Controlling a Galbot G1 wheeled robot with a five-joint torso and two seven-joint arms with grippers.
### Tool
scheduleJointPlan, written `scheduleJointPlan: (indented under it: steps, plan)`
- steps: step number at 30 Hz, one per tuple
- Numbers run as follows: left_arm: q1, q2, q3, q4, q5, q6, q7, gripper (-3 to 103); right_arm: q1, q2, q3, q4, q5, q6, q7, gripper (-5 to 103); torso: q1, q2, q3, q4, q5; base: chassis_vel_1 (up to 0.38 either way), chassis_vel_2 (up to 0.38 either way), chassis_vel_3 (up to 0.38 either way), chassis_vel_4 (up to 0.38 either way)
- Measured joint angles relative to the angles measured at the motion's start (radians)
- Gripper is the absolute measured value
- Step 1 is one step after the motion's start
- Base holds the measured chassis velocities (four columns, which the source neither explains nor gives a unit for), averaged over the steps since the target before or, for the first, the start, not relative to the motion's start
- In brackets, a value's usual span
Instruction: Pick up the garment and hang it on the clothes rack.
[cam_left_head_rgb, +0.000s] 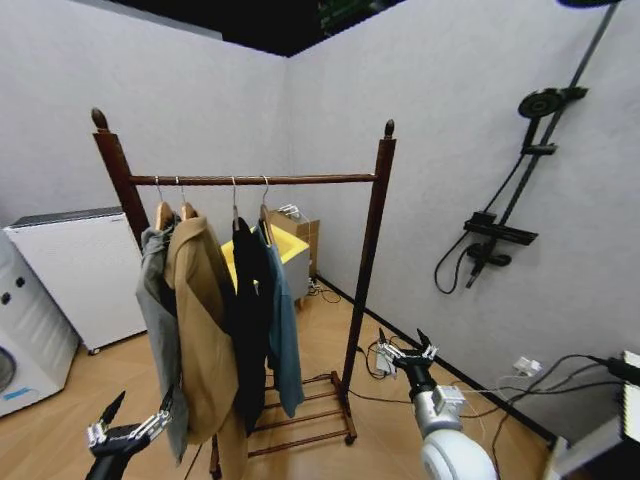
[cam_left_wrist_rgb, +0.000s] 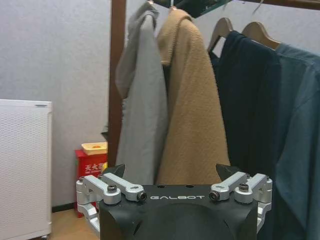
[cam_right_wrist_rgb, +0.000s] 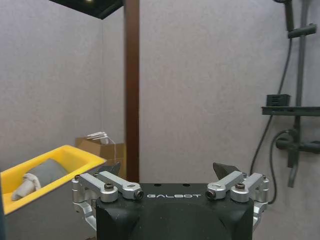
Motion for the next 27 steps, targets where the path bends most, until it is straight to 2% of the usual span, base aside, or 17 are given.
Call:
scheduleJointPlan:
  steps: [16, 19, 27]
  plan:
    - [0.0, 0.0, 0.0, 0.0, 0.0, 0.0, 0.0, 100, -0.013, 0.004, -0.001, 0.006, -0.005, 0.002, 0.0, 100, 0.0, 0.0, 0.0, -0.0003, 0.0, -0.109, -0.105, -0.098, -0.102]
    - [0.0, 0.0, 0.0, 0.0, 0.0, 0.0, 0.0, 100, -0.018, 0.006, -0.002, 0.013, -0.008, 0.002, 0.0, 100, 0.0, 0.0, 0.0, 0.0004, -0.0001, -0.013, -0.023, -0.004, -0.004]
    - [0.0, 0.0, 0.0, 0.0, 0.0, 0.0, 0.0, 100, -0.026, 0.008, -0.003, 0.016, -0.01, 0.002, 0.0, 100, 0.0, 0.0, 0.0, 0.0001, -0.0001, 0.022, -0.02, -0.025, 0.014]
